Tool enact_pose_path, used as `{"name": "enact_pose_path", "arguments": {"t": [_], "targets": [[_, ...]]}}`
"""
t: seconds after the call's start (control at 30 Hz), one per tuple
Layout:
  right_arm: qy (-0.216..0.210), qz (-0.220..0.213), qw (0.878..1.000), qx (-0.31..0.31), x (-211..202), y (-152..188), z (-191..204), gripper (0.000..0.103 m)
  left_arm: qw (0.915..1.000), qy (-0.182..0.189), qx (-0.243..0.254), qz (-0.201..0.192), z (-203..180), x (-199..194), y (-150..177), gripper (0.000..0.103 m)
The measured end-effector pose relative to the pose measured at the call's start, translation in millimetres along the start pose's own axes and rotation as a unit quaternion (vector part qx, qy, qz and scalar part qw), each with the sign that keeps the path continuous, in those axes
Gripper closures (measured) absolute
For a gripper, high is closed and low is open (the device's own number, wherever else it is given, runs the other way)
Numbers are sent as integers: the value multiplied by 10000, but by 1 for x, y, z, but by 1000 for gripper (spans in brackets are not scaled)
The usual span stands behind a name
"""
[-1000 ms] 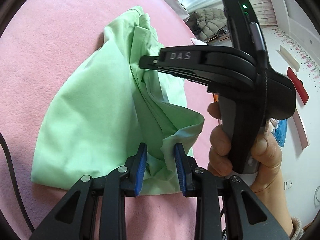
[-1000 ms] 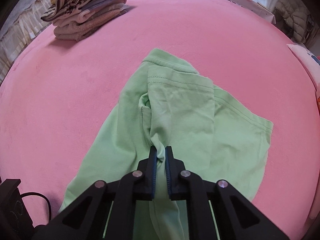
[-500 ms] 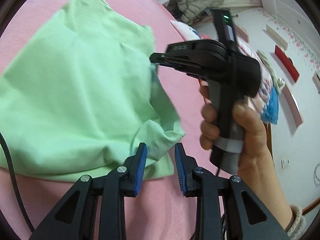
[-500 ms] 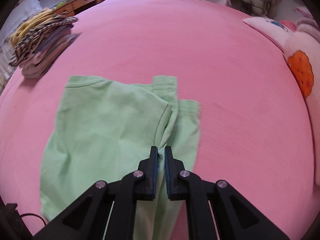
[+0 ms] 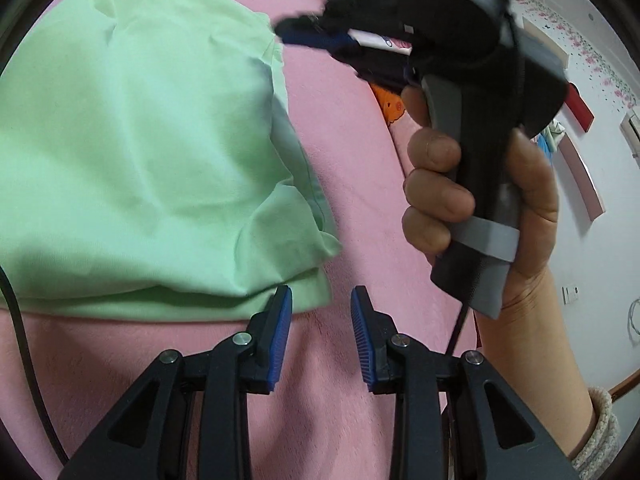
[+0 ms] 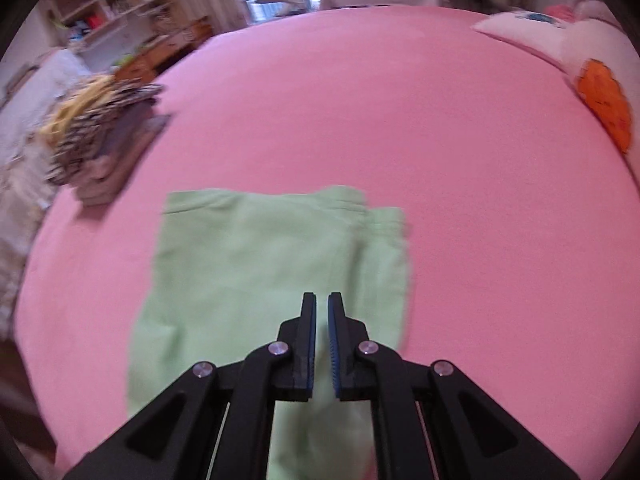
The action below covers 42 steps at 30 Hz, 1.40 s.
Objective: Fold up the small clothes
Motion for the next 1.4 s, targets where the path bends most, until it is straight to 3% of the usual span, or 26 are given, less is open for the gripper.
{"name": "enact_pose_path", "arguments": {"t": [0.13,0.27,0.33,0.47,0.63,0.77,0.9,0.97,1.27,1.33,1.4], "targets": [[-150,371,9971,-644,14,22,32,97,10000,-27,61,-12,7,-14,-2,70],[485,711,9921,-915,33,53,31,97,9996,-222,145,29,15,-32,-4,66],[646,751,9928,-673,33,67,10,101,9995,-284,126,37,22,-48,-6,66],[550,501,9972,56,6,85,-21,103,9985,-489,222,-135,34,-87,-17,60],[725,265,9959,479,-35,109,-34,103,9946,-886,267,-479,53,-157,-54,55],[457,1,9961,748,-69,123,-32,94,9876,-1374,307,-697,73,-194,-92,53],[463,-180,9972,556,-87,138,-11,56,9856,-1513,230,-722,86,-212,-106,53],[538,-160,9980,303,-89,146,-5,53,9853,-1526,219,-740,90,-217,-106,52],[506,99,9981,-326,-66,131,16,55,9876,-1549,156,-223,99,-187,-66,51],[419,268,9979,-417,-57,132,19,62,9873,-1577,121,-133,103,-179,-59,51],[381,410,9972,-502,-51,137,22,76,9864,-1638,98,-34,108,-173,-54,51]]}}
Point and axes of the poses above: each gripper's, at about its wrist camera, not at the fingertips, and x roughly the way its jaws point, z to its left, y to its underside, the point moved 5 cm from there along x, roughly the way its jaws point, and after that the axes turned 3 degrees about -z, right-handed, at the moved point
